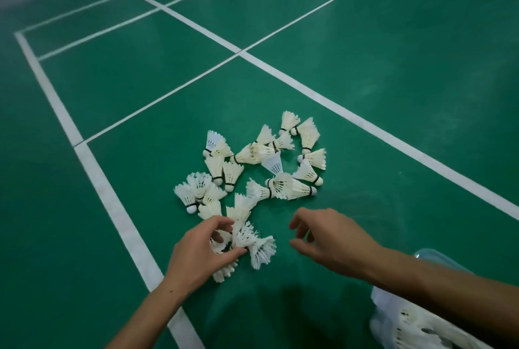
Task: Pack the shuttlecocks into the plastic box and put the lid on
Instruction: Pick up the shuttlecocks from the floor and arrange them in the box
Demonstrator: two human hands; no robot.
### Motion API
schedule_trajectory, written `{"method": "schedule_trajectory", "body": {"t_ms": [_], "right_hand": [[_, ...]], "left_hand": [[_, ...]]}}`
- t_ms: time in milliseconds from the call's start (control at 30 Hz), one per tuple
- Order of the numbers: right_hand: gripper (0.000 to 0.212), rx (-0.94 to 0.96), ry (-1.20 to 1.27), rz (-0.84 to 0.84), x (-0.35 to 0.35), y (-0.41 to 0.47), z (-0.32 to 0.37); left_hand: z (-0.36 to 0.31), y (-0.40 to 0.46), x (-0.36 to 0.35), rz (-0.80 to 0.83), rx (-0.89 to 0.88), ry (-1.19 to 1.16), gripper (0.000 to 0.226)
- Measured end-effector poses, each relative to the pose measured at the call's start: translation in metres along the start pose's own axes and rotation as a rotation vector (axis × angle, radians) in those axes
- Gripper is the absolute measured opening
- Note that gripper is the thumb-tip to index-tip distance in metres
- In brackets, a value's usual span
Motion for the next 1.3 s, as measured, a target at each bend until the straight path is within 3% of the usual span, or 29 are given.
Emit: {"method": "schedule_trajectory", "body": {"t_ms": [167, 367, 633, 833, 967, 1067, 1300], "right_hand": [[0.031, -0.04, 0.098, 0.037, -0.047, 0.03, 0.019], [0.044, -0.168, 0.212, 0.035, -0.096, 0.037, 0.018], [0.05, -0.205, 0.301, -0.036, -0.115, 0.05, 0.028], [0.041, -0.24, 0.281, -0.094, -0.118, 0.061, 0.031], [0.019, -0.275, 0.281, -0.132, -0.112, 0.063, 0.026], [0.01, -0.248, 0.27, -0.153, -0.104, 0.059, 0.022], [0.01, -0.213, 0.237, -0.166, -0.049, 0.018, -0.011]], "left_hand": [[0.018, -0.021, 0.001, 0.019, -0.155, 0.28, 0.06], [0.04, -0.02, -0.011, 0.071, -0.085, 0.428, 0.057], [0.042, -0.004, -0.025, 0.029, 0.043, 0.464, 0.029], [0.041, 0.0, -0.024, 0.021, 0.049, 0.669, 0.02], [0.034, 0.001, -0.017, -0.012, -0.002, 0.719, 0.015], [0.023, -0.003, -0.009, -0.046, -0.036, 0.705, 0.014], [-0.027, -0.014, 0.005, -0.093, -0.14, 0.552, 0.01]]}}
Point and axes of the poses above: each hand's wrist, its own y-axis towards the middle knuckle, its own x-axis out of the back of the hand, z = x × y, the point moved 8 cm from there along y, towards the middle knuckle
